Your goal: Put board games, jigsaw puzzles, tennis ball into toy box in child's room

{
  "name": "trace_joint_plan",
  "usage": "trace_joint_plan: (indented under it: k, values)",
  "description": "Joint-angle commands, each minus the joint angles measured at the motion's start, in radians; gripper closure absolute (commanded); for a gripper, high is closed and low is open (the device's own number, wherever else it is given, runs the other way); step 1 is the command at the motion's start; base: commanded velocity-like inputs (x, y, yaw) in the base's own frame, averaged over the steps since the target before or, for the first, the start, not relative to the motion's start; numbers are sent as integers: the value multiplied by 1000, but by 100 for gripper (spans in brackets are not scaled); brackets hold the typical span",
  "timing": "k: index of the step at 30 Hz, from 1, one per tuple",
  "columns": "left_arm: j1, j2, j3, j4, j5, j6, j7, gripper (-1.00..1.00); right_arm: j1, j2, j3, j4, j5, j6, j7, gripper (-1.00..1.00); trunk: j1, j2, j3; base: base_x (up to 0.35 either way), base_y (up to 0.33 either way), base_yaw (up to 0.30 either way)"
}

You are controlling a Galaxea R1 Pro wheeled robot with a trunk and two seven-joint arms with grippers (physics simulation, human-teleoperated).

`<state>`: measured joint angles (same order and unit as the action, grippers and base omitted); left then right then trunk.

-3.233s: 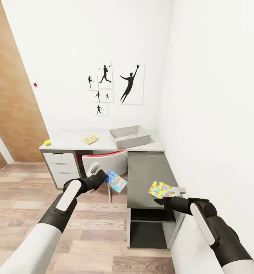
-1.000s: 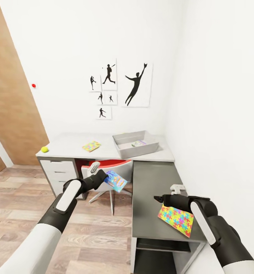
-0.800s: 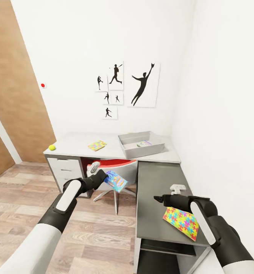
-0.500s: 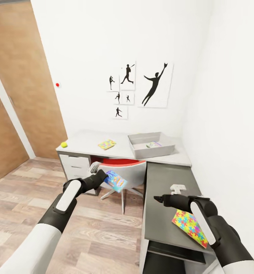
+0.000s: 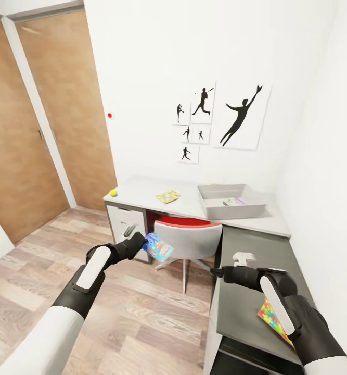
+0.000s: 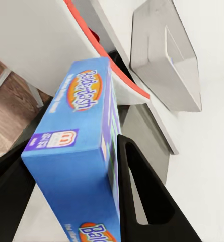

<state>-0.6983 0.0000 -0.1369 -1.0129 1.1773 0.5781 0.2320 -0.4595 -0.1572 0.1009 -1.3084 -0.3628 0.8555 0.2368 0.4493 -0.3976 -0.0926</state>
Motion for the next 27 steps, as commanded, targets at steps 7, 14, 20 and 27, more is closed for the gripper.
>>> trace_joint_plan:
  k: [7,14,20,27]
  values:
    - [-1,0,-1,-1,13,0,9,100,-1,-1,0,-1,5,4,6,-100,1,-2,-2,0,0,295]
    - [-1,0,-2,-1,13,0,9,100,-1,-2,0,-2,5,4,6,-100,1,-2,-2,4,0,296]
    - [-1,1,-3,-1,12,0,9,100,-1,-2,0,-2,5,4,6,-100,1,-2,-2,116,0,215]
    - [-1,2,-4,-1,12,0,9,100,-1,-2,0,-2,4,4,6,-100,1,-2,-2,152,0,74]
